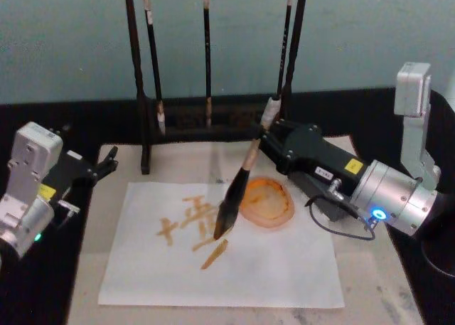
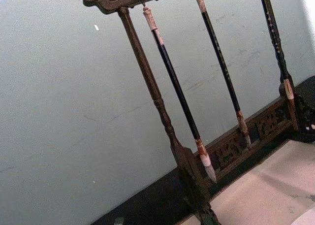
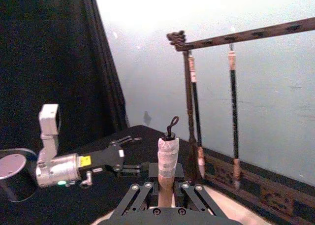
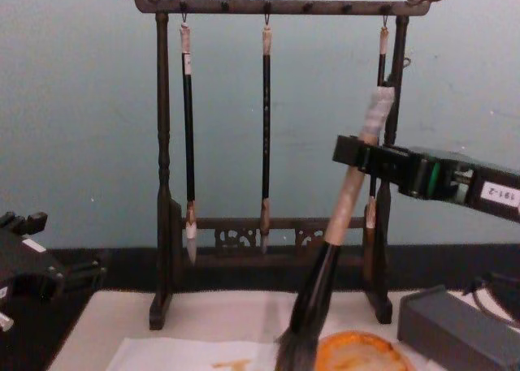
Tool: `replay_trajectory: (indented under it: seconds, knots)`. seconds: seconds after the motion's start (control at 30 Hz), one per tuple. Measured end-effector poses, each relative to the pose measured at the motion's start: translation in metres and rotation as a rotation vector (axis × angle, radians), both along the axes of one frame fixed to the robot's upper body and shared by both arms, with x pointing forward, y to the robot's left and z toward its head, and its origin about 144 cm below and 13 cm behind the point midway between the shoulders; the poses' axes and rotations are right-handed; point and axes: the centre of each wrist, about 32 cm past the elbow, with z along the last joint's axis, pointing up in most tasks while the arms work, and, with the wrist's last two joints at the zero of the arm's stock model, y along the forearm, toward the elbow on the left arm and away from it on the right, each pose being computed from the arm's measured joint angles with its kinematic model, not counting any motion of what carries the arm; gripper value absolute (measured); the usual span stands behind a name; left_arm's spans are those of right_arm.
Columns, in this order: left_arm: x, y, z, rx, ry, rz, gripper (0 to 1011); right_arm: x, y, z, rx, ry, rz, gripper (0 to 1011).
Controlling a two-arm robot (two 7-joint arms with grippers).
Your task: Pick up the brush from the inkstone, write on the paper, then place the brush back to its original position.
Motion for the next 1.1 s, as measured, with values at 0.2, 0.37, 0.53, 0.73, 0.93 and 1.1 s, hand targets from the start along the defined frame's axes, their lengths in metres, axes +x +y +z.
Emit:
replay_trajectory:
  seconds: [0.2, 0.37, 0.53, 0.73, 0.93, 1.1]
  knots:
    - [0.0, 0.0, 0.0, 0.0, 0.0, 0.0, 1010, -0.004, 0.008, 0.001, -0.014, -0.03, 0.034, 172]
    - [0.0, 0.0, 0.0, 0.0, 0.0, 0.0, 1010, -0.004, 0.015, 0.005, -0.021, -0.057, 0.059, 172]
    - [0.0, 0.0, 0.0, 0.0, 0.0, 0.0, 1010, -0.004, 0.018, 0.006, -0.023, -0.067, 0.068, 172]
    - [0.0, 0.0, 0.0, 0.0, 0.0, 0.0, 1010, -0.004, 0.02, 0.006, -0.037, -0.082, 0.076, 172]
    - [0.0, 0.0, 0.0, 0.0, 0.0, 0.0, 1010, -0.004, 0.025, 0.003, -0.078, -0.116, 0.087, 172]
    - [0.0, 0.0, 0.0, 0.0, 0.0, 0.0, 1010, 0.0, 0.028, 0.001, -0.107, -0.14, 0.087, 172]
